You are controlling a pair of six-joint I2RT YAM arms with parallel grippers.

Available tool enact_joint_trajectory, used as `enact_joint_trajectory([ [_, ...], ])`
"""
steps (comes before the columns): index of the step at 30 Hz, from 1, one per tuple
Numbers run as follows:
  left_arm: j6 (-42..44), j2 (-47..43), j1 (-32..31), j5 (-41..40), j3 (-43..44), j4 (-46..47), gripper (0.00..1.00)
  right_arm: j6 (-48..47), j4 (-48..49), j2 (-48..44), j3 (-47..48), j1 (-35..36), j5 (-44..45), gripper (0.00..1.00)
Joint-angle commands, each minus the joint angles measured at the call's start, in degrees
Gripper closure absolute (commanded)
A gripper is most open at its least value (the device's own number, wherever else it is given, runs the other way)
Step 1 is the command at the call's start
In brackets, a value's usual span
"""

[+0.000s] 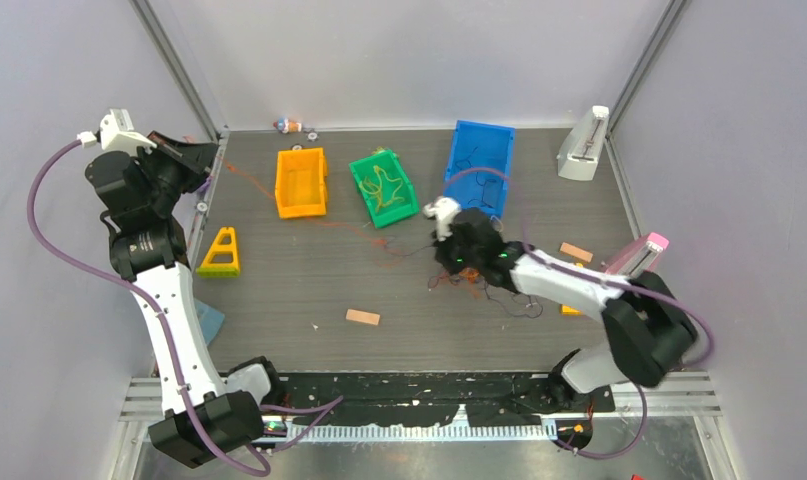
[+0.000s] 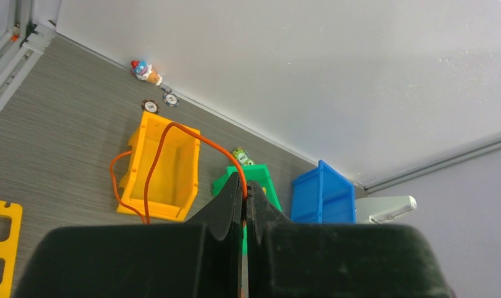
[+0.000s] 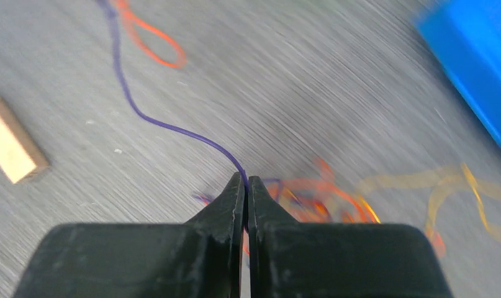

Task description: Untangle the cables

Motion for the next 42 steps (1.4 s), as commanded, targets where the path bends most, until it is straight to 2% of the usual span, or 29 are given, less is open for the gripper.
enact_joint_trajectory([
  [1,0.0,-1.8,1.5,-1.2,-0.2,2.5,1.0,20.9,4.9,-15.6,-12.6,-11.7,6.2,0.95],
  [2,-0.6,-2.1,1.9,-1.3,-0.9,3.1,1.0,22.7,4.6,-18.1,-16.8,-14.9,5.7,0.95],
  [5,-2.2,-2.5,2.8,-1.4,-2.2,4.3,1.0,30.9,-0.3,-27.6,-22.3,-30.9,5.8,0.95],
  [9,-2.4,-2.7,3.0,-1.7,-2.2,4.0,1.0,35.4,-4.2,-33.8,-25.7,-42.4,8.2,0.95],
  [11,-2.3,-2.9,3.0,-2.0,-2.3,3.9,1.0,36.5,-4.8,-34.7,-26.1,-45.3,7.8,0.95],
  [15,-2.8,-2.6,3.0,-0.7,-2.8,4.8,1.0,36.8,-4.0,-33.2,-25.1,-45.9,6.5,0.95],
  [18,-3.1,-2.0,2.3,1.4,-2.4,5.3,1.0,34.3,-2.8,-30.3,-23.6,-45.9,-0.6,0.94],
  [19,-2.9,-1.9,1.8,1.3,-2.1,5.2,1.0,33.8,-2.4,-29.9,-23.1,-45.9,-2.3,0.9],
  [20,-2.8,-1.9,1.4,1.3,-1.9,5.2,1.0,33.2,-1.6,-29.4,-22.9,-45.9,-4.7,0.71],
  [21,-2.6,-1.9,0.8,1.3,-1.6,5.2,1.0,33.0,-1.1,-29.4,-22.9,-45.9,-5.8,0.57],
  [22,-2.5,-1.8,0.3,1.3,-0.7,4.9,1.0,32.5,0.0,-29.7,-23.0,-45.8,-7.5,0.27],
  [24,-2.5,-1.4,-0.6,1.4,0.8,4.5,1.0,31.6,0.4,-30.4,-22.7,-45.2,-8.3,0.02],
  [28,-2.7,0.7,-2.4,1.6,5.4,3.2,1.0,29.0,-1.2,-31.6,-20.6,-42.7,-8.2,0.05],
  [33,-4.1,5.0,-4.8,2.6,12.6,2.4,1.0,27.0,-2.3,-32.2,-18.0,-36.0,-6.1,0.05],
  [38,-5.8,12.2,-5.7,2.8,24.5,0.6,1.0,27.0,-1.1,-31.8,-17.4,-34.4,-6.6,0.05],
  [42,-7.4,20.7,-5.9,3.6,38.0,-1.7,1.0,26.9,-0.4,-31.5,-16.9,-34.2,-7.0,0.05],
])
